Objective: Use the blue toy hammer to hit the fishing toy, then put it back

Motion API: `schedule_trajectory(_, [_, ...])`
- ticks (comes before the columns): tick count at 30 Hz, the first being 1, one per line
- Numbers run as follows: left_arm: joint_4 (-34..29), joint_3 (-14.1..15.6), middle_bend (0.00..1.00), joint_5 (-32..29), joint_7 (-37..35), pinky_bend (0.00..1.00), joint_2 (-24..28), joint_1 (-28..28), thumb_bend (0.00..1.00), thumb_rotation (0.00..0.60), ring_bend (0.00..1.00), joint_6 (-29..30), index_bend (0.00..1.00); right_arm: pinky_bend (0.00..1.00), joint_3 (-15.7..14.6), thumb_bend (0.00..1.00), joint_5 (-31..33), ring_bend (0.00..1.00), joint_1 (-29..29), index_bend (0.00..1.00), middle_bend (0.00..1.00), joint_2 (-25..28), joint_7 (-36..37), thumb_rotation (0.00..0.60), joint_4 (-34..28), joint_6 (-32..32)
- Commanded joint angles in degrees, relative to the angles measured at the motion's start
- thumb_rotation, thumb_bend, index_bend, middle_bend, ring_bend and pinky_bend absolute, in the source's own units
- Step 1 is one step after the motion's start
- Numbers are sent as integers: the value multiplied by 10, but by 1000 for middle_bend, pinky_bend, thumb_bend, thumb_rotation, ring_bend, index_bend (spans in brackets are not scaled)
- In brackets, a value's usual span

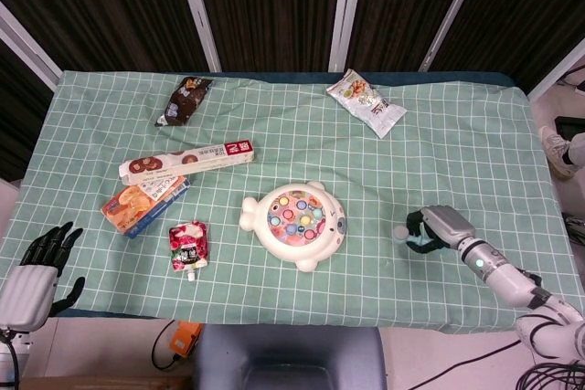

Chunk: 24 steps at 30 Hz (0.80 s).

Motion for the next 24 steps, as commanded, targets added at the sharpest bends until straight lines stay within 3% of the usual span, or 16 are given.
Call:
schedule_trajectory(1, [-1, -1, 0, -3, 5, 147, -2, -2, 391, 600, 0, -3, 0, 907, -11, 753, -13, 803, 1, 1000, 783, -4, 15, 600, 19, -14])
schedule_trajectory(24, [-1, -1, 0, -8, 6, 148, -4, -11, 390, 600, 0, -16, 0, 818, -3, 747, 9, 708, 14, 1000, 783, -33, -23, 600, 55, -49])
